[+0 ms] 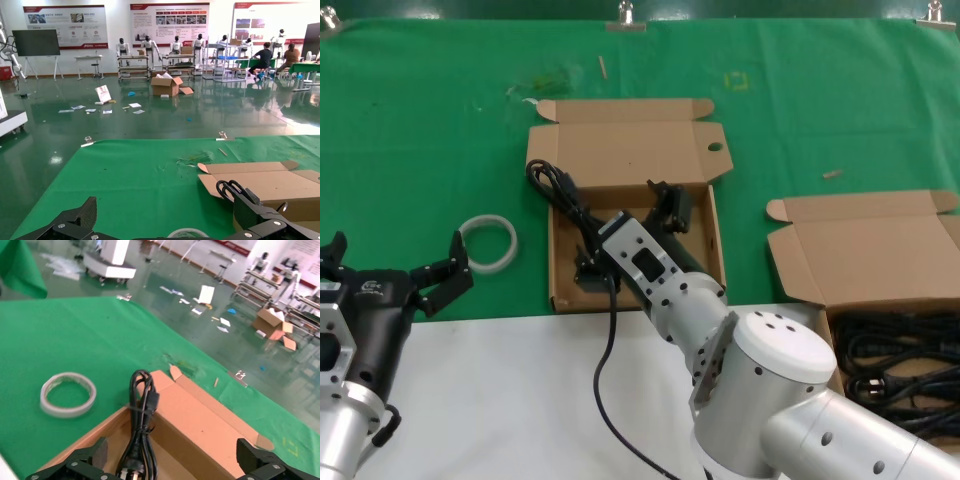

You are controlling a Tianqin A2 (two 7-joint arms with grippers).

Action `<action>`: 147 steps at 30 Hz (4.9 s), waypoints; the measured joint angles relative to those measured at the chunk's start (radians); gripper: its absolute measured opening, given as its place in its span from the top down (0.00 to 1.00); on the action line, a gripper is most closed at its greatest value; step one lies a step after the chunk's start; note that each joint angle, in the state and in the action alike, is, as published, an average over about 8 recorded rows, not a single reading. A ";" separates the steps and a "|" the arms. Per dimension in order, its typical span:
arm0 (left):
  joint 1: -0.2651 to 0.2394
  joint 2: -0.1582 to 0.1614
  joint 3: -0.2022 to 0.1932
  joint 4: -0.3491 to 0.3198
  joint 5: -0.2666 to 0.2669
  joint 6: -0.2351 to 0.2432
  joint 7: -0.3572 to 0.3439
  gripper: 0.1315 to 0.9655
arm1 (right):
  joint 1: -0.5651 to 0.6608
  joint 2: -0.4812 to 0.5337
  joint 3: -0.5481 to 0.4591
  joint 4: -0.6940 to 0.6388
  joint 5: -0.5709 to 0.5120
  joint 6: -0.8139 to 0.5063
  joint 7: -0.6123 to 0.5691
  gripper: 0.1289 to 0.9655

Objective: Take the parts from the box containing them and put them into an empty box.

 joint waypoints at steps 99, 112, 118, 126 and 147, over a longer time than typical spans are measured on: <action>0.000 0.000 0.000 0.000 0.000 0.000 0.000 0.00 | -0.625 0.000 0.924 0.299 -0.873 -0.559 0.966 0.00; 0.000 0.000 0.000 0.000 0.000 0.000 0.000 0.00 | -0.625 0.000 0.924 0.299 -0.873 -0.559 0.966 0.00; 0.000 0.000 0.000 0.000 0.000 0.000 0.000 0.00 | -0.625 0.000 0.924 0.299 -0.873 -0.559 0.966 0.00; 0.000 0.000 0.000 0.000 0.000 0.000 0.000 0.00 | -0.625 0.000 0.924 0.299 -0.873 -0.559 0.966 0.00; 0.000 0.000 0.000 0.000 0.000 0.000 0.000 0.00 | -0.625 0.000 0.924 0.299 -0.873 -0.559 0.966 0.00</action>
